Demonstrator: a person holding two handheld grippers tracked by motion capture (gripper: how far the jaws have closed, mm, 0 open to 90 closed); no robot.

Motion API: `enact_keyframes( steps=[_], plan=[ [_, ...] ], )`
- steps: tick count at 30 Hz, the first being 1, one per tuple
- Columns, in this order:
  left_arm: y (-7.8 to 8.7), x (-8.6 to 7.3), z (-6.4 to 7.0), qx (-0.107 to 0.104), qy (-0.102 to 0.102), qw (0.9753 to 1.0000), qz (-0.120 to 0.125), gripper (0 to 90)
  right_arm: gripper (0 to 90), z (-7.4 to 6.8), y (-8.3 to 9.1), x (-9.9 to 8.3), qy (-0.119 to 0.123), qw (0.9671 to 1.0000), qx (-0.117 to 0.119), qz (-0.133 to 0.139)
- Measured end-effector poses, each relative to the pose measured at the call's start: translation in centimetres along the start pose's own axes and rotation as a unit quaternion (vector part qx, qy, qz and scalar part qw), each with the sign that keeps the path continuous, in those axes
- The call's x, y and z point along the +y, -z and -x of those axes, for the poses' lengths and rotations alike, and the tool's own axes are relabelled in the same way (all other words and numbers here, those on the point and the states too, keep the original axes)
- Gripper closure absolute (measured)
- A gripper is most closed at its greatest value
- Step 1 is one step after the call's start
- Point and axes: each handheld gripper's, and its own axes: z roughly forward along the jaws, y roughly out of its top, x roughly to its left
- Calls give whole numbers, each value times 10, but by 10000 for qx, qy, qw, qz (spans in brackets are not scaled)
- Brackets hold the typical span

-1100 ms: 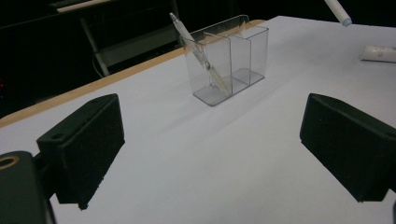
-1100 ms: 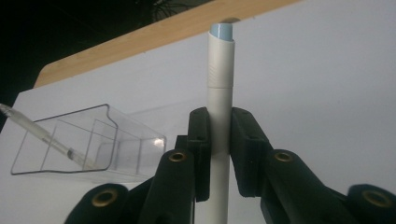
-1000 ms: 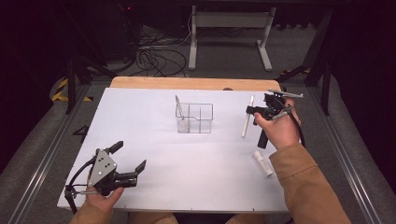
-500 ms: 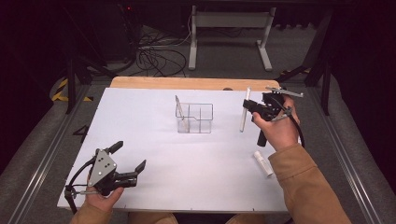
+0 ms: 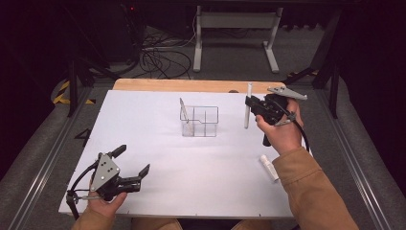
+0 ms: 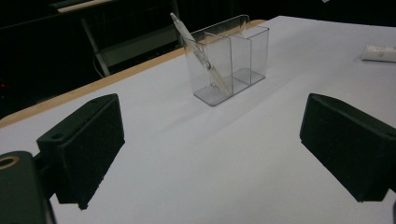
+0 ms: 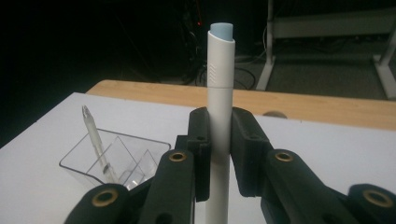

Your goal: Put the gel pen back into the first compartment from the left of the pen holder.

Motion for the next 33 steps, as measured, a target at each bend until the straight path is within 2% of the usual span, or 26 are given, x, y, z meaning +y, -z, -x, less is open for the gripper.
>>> enact_keyframes(
  steps=[5,13,27,33],
  plan=[
    [0,0,0,3,2,10000,3,71,792,-6,1,3,120,9994,191,253],
    [0,0,0,-8,14,10000,10,71,792,-21,-3,6,304,9978,388,447],
    [1,0,-1,-6,13,10000,10,71,791,-45,-26,8,214,9949,810,564],
    [1,0,-1,-3,5,10000,8,71,791,-53,-39,7,196,9944,871,572]
  ],
)
